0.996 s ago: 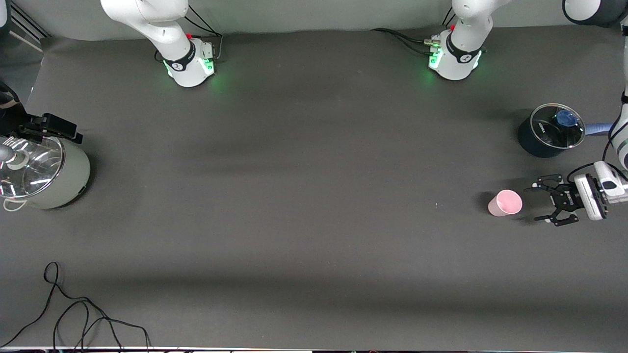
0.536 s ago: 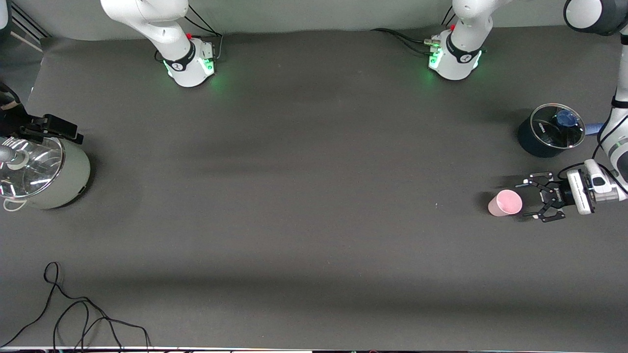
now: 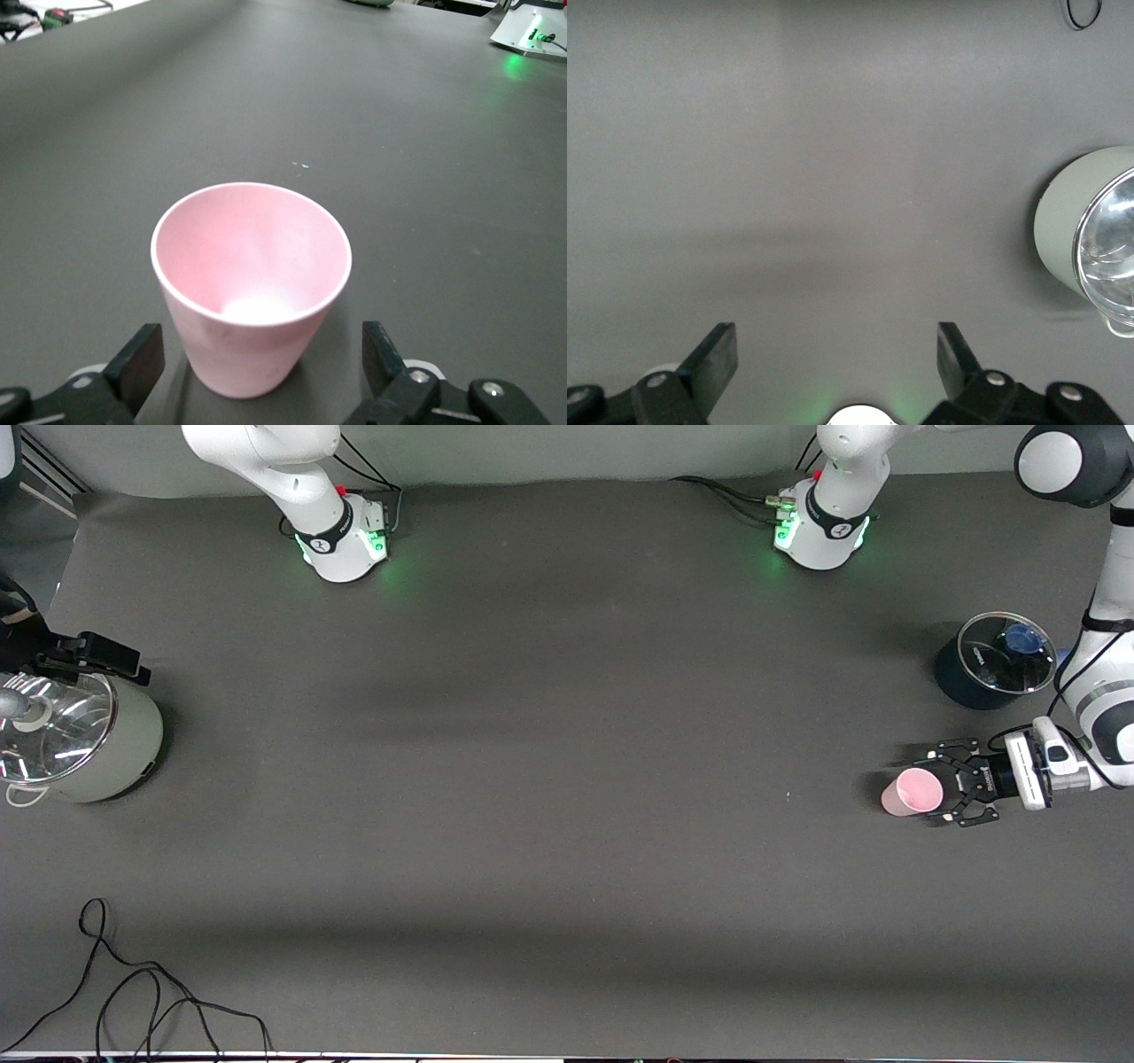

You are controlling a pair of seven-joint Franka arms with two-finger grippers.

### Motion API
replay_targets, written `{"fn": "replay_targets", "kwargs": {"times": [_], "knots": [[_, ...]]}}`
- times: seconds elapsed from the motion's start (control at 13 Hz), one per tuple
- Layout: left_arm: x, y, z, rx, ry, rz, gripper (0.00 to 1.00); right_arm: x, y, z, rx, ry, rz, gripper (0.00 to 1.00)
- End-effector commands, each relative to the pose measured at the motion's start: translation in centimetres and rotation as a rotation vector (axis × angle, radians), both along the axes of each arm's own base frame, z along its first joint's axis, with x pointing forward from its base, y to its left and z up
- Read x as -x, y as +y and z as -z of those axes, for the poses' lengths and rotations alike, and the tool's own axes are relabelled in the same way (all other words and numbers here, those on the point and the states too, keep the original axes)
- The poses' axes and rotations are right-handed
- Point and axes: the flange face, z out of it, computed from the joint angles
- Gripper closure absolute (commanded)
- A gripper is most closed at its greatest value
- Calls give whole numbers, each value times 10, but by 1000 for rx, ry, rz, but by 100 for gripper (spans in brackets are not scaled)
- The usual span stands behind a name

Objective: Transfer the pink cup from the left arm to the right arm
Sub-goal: 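Close the left gripper on the pink cup's rim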

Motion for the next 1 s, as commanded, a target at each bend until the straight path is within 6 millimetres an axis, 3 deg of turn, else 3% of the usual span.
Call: {"fn": "replay_targets", "kwargs": {"times": [0.0, 0.92], "knots": [[1, -5, 13, 54, -41, 10, 1, 0, 2, -1, 5, 2, 0, 0], [-3, -23, 30, 109, -47, 5, 1, 0, 1, -1, 5, 3, 3, 0]]}}
